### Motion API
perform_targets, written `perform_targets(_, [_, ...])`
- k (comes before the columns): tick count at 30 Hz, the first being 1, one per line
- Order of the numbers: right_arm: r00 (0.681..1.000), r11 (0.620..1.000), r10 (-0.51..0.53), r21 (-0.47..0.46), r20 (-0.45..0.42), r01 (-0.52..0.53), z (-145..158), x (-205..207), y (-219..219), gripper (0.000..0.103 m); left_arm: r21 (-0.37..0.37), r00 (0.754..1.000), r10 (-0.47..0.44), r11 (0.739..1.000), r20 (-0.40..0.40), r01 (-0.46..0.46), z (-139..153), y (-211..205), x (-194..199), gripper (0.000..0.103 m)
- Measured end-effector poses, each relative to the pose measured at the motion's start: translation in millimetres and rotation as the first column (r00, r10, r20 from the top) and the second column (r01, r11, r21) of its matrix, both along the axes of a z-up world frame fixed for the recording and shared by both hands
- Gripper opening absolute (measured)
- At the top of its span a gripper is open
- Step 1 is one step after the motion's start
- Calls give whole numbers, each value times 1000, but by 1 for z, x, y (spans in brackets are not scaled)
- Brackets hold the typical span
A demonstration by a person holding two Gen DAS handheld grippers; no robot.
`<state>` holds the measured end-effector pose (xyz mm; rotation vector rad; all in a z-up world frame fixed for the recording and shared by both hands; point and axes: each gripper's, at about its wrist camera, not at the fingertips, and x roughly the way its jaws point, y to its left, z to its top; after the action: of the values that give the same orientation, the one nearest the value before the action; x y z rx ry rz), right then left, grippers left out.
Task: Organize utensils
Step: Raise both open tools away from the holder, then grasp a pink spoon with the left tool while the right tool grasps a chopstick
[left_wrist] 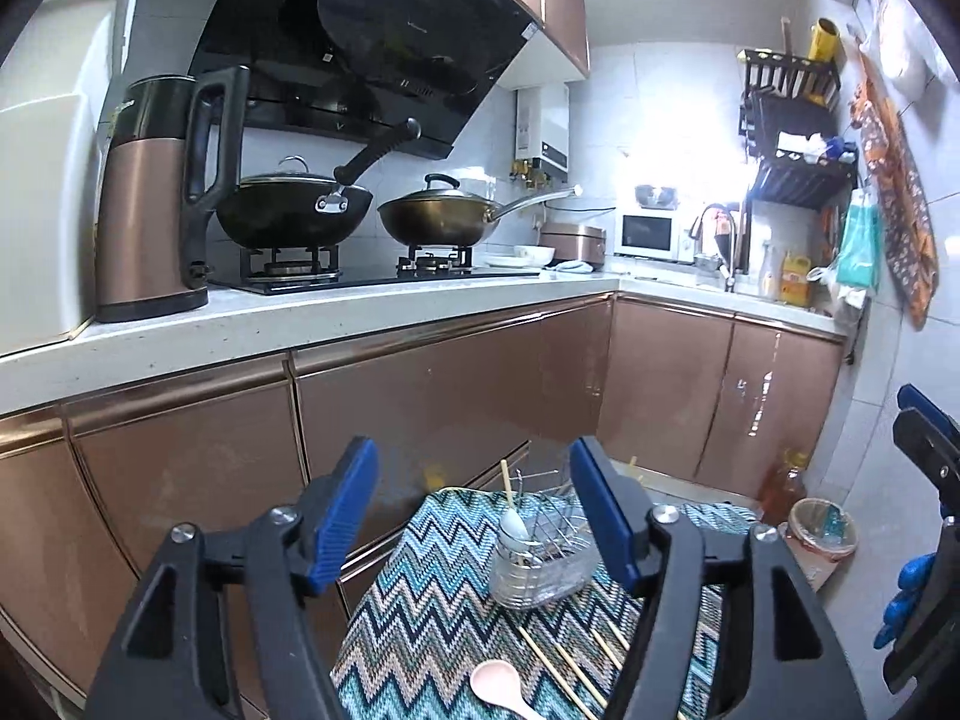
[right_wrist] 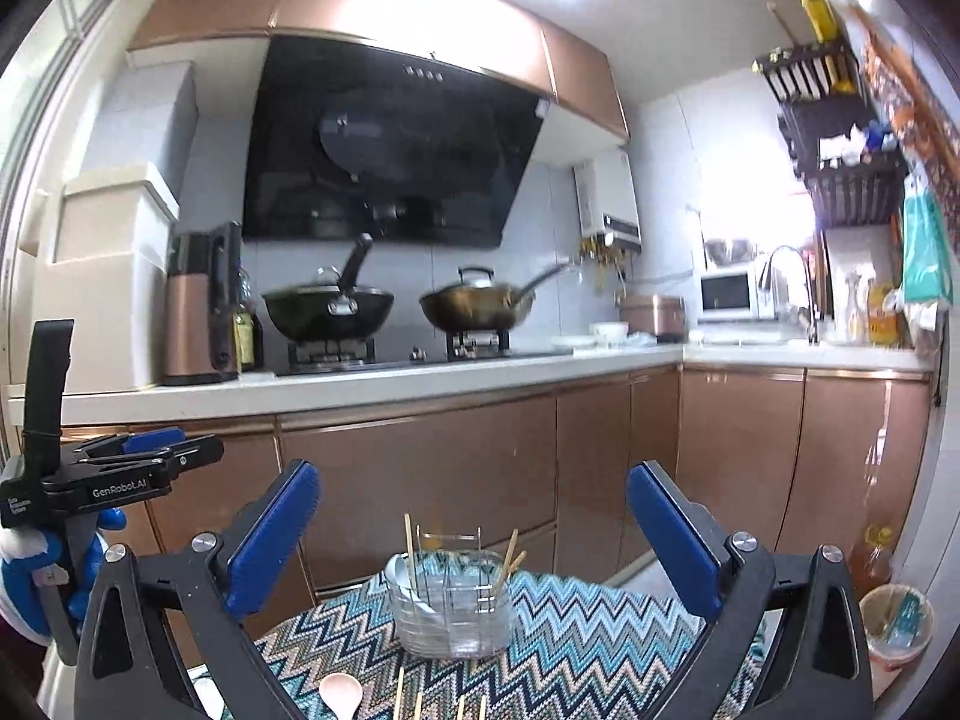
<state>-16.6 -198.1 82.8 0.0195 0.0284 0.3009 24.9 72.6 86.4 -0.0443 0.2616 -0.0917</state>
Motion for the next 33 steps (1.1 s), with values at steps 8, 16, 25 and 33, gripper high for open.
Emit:
perform_targets(8, [1000,1000,12,-17,-22,-12,6,-29,1,103,-12,1000,0,1000,-30,-1,-7,9,-25,65])
perform_targets(16, [987,1000,6,-29,-163,-11,-12,-14,2,103,-27,991,-26,999,-134,23,-31,14,-18,65])
perform_targets(25, [946,996,36,-60,-322,-58,-44,23,9,92,-81,952,-64,996,-301,41,-83,14,14,65])
perform_targets(33, [813,987,115,-28,-571,-159,-98,82,18,57,-131,863,-125,989,-489,69,-144,11,58,63])
